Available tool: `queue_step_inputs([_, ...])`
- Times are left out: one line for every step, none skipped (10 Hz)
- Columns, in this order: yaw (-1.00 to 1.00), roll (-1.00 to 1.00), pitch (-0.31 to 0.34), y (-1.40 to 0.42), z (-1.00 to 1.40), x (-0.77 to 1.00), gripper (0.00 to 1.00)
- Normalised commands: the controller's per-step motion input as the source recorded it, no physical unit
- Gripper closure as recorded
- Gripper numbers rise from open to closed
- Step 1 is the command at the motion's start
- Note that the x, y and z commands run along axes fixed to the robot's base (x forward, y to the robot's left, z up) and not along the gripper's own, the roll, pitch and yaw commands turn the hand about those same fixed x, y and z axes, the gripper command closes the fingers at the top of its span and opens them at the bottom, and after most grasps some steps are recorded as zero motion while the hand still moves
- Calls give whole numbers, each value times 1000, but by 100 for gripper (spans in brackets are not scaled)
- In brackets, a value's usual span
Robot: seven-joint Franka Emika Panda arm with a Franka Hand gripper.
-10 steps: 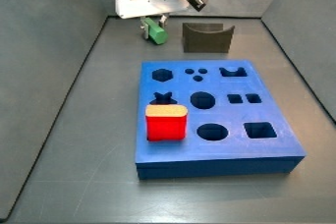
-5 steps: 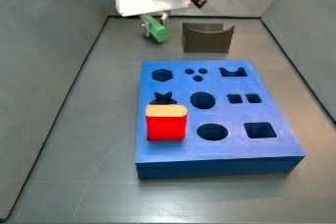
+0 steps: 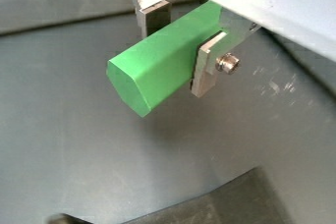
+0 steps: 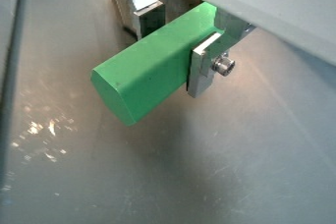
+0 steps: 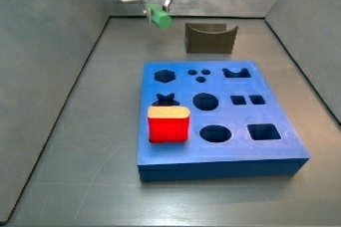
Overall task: Pick up the hexagon object. Move up. Place the hexagon object on the fixture. Regrasp the hexagon object. Move to above the board. Insert the hexagon object.
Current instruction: Place the hexagon object on the fixture.
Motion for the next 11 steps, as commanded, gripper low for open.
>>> queue_step_inputs([0,0,0,0,1000,0,100])
queue_step_inputs([0,-1,-6,-2,1000,-2,100])
queue_step_inputs([2,-6,-3,-6,1000,-10,100])
queue_step_inputs([4,-11,3,-7,1000,-15,100])
queue_step_inputs([6,-17,11,-9,1000,-19,100])
queue_step_inputs([7,-21,17,-11,1000,-23,100])
queue_step_inputs([9,-27,24,-11,863,-19,100])
queue_step_inputs([11,-32,32,-10,691,-14,100])
queue_step_inputs([12,-38,42,-8,518,-6,100])
queue_step_inputs([13,-46,55,-5,289,9,100])
queue_step_inputs([-1000,-51,-70,-893,569,1000,100])
